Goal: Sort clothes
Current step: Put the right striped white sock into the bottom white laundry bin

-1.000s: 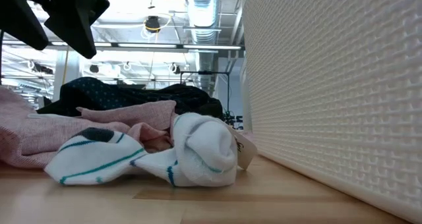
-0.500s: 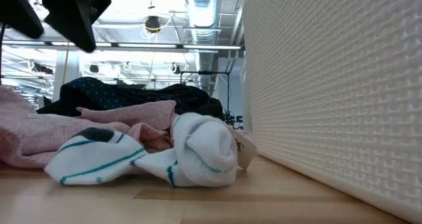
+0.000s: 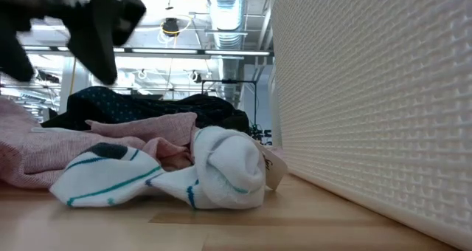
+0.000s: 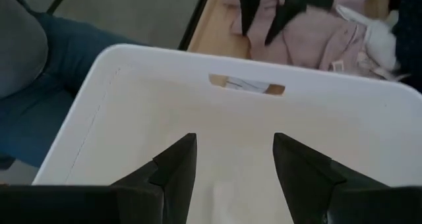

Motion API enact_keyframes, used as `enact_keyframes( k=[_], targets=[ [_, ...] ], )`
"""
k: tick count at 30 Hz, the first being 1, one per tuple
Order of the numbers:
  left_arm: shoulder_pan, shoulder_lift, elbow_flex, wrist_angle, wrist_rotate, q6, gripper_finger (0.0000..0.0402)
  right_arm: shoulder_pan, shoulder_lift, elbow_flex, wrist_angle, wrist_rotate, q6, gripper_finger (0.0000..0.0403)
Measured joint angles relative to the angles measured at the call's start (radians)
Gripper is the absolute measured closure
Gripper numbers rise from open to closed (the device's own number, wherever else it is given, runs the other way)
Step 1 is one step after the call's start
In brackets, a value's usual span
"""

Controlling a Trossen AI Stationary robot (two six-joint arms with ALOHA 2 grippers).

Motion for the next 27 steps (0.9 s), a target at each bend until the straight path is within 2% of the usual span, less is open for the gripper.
enact_keyframes(
  k=[4,12,21,24,27],
  targets=[
    [0.017,0.058,0.000,0.006,0.001,0.035,0.0178,0.000,0.007,0.000,0.003,0.000,-0.003,0.0186],
    [0.027,0.124,0.000,0.118,0.020,0.162,0.0207,0.000,0.011,0.000,0.030,0.000,-0.005,0.0186],
    [0.071,0.177,0.001,0.121,0.068,0.165,0.0237,0.000,0.011,0.000,0.049,-0.001,-0.010,0.0186],
    [0.081,0.174,0.001,0.159,0.075,0.165,0.0258,0.000,0.011,0.000,0.049,-0.001,-0.011,0.0186],
    [0.081,0.170,0.001,0.186,0.078,0.192,0.0298,0.000,0.011,0.000,0.049,0.000,-0.011,0.0186]
  ],
)
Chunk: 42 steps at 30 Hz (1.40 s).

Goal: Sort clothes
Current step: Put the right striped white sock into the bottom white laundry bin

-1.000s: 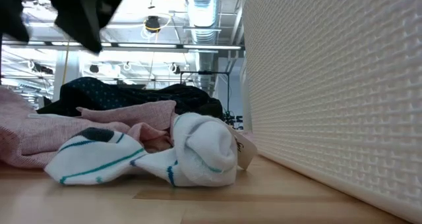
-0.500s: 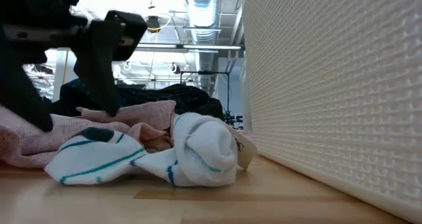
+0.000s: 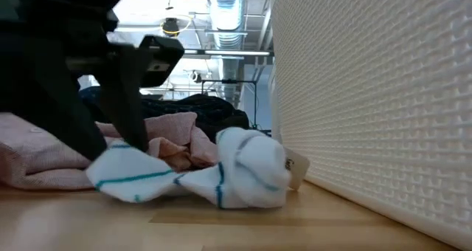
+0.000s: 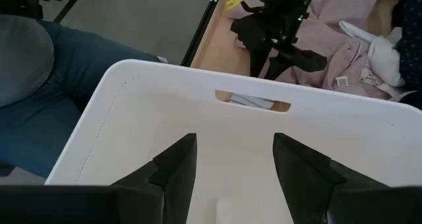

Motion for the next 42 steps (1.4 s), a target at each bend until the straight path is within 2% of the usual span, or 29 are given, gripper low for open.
enact_keyframes(
  k=[4,6,13,21,29,36,42],
  targets=[
    [0.004,0.000,0.001,-0.006,0.021,0.022,0.0376,0.000,0.000,0.000,0.000,0.000,-0.001,0.0186],
    [0.008,0.000,0.001,-0.006,0.039,0.021,0.0391,0.000,0.000,0.000,0.001,0.000,-0.001,0.0186],
    [0.008,-0.060,0.001,-0.037,0.040,0.014,0.0398,-0.006,0.015,0.000,0.058,0.001,-0.041,0.0186],
    [0.008,-0.282,0.001,-0.061,-0.075,0.050,0.0400,-0.028,0.015,0.000,0.172,0.002,-0.160,0.0176],
    [0.005,-0.496,0.001,-0.054,-0.231,0.102,0.0401,-0.068,0.015,0.000,0.277,0.002,-0.287,0.0143],
    [0.006,-0.575,0.001,0.067,-0.396,0.210,0.0401,-0.134,0.051,0.000,0.367,0.003,-0.356,0.0132],
    [0.009,-0.579,0.005,0.219,-0.439,0.332,0.0401,-0.222,0.113,0.000,0.469,0.046,-0.346,0.0132]
  ],
)
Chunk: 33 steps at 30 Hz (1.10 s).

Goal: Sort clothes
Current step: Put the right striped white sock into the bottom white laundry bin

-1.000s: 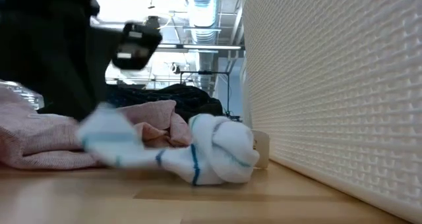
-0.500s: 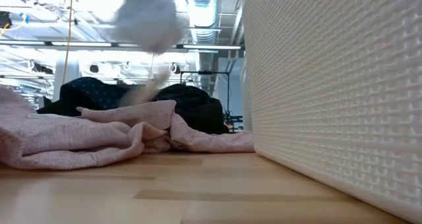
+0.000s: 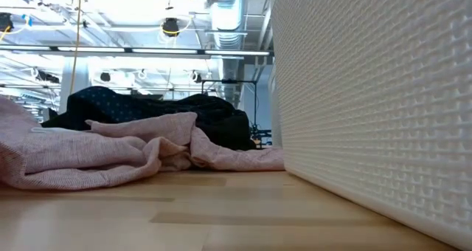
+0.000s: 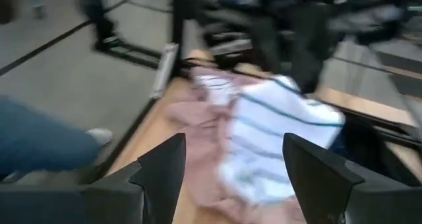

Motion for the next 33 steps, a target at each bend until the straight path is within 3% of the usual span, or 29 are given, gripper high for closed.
enact_keyframes(
  k=[6,10,15,22,27,33],
  targets=[
    [-0.004,0.001,0.040,0.001,0.032,0.067,0.0401,-0.061,0.033,0.000,0.013,-0.001,-0.006,0.0132],
    [-0.013,0.000,0.056,-0.006,0.043,0.128,0.0401,-0.079,0.045,0.000,0.063,-0.096,-0.013,0.0132],
    [-0.014,0.002,0.055,-0.026,0.154,0.179,0.0401,-0.085,0.048,0.000,0.086,-0.124,-0.015,0.0132],
    [-0.014,0.002,0.055,-0.010,0.234,0.237,0.0401,-0.106,0.049,0.000,0.085,-0.129,0.008,0.0132],
    [-0.012,0.001,0.055,0.033,0.250,0.312,0.0401,-0.113,0.049,0.000,0.087,-0.279,0.025,0.0132],
    [0.015,0.001,0.055,0.055,0.267,0.352,0.0401,-0.110,0.081,0.000,0.119,-0.355,0.046,0.0133]
  ],
)
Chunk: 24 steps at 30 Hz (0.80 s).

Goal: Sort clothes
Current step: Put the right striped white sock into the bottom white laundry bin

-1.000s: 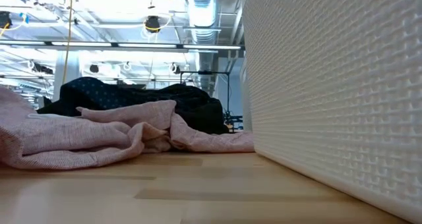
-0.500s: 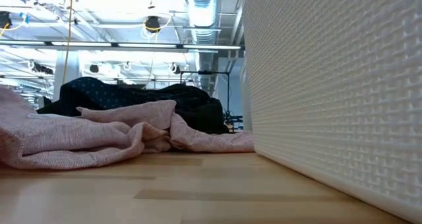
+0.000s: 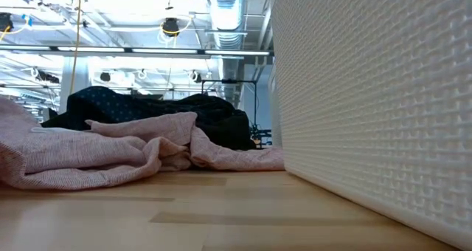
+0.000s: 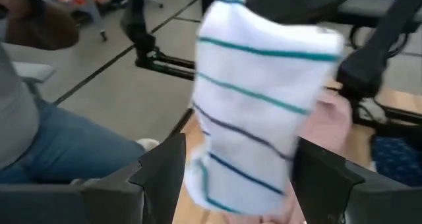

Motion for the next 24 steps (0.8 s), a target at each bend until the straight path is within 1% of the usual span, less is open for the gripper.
enact_keyframes(
  k=[4,6,8,11,18,19,21,24],
  targets=[
    [0.019,0.000,0.000,0.002,0.051,-0.008,0.0401,0.000,0.028,0.000,0.028,-0.026,0.002,0.0140],
    [0.023,0.000,0.000,-0.001,0.056,-0.012,0.0401,0.000,0.037,0.000,0.028,-0.032,-0.004,0.0154],
    [0.026,0.000,0.000,-0.007,0.058,-0.018,0.0401,-0.001,0.037,-0.001,0.029,-0.032,-0.005,0.0178],
    [0.026,0.000,0.000,-0.022,0.058,-0.019,0.0401,0.000,0.028,0.000,0.020,-0.032,-0.019,0.0228],
    [0.026,0.000,0.000,-0.036,0.056,-0.030,0.0401,0.000,0.020,0.000,0.011,-0.032,-0.052,0.0376],
    [0.026,0.000,0.000,-0.034,0.055,-0.030,0.0401,0.000,0.020,0.000,0.001,-0.032,-0.060,0.0387],
    [0.026,0.000,0.000,-0.032,0.051,-0.030,0.0399,0.000,0.020,0.000,-0.013,-0.032,-0.066,0.0392],
    [0.026,0.000,0.000,-0.032,0.028,-0.030,0.0385,0.000,0.020,0.000,-0.016,-0.032,-0.065,0.0392]
  ],
)
